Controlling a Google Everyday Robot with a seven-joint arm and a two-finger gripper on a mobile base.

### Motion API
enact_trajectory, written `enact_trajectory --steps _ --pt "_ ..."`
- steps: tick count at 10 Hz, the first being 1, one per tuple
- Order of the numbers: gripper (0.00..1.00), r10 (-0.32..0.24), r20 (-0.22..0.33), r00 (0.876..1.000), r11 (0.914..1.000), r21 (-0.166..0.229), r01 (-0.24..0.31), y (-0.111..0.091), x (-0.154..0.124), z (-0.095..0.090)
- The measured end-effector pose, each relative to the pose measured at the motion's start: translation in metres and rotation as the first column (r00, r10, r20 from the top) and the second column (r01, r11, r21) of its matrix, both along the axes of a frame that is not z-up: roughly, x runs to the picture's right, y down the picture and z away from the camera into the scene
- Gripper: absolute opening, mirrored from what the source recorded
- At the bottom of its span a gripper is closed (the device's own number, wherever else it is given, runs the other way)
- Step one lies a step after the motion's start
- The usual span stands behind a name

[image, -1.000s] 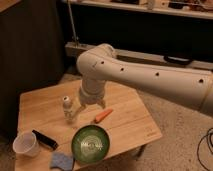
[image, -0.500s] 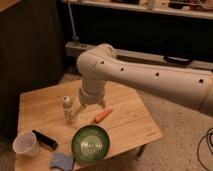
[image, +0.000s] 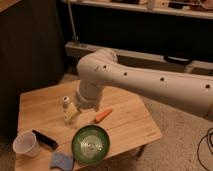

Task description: Knock the bottle over

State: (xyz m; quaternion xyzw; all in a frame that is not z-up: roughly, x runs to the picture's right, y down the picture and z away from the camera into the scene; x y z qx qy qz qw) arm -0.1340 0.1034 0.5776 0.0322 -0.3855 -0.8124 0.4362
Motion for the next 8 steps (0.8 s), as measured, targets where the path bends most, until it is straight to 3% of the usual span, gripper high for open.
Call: enact_trajectory --steps 2,3,6,8 --pt "0.65 -0.032 0.063 0.997 0.9981 0.055 0.029 -0.007 -0.031 0.01" --pt "0.53 -0.065 0.09 0.994 0.9954 0.077 0.058 -0.011 -0.054 0.019" --pt "0.24 -0.098 0.125 0.987 0.9929 0.081 0.088 -0.015 -0.103 0.045" --pt "0.05 -0.144 0.152 0.978 0.985 0.117 0.127 -0.026 -0.138 0.05"
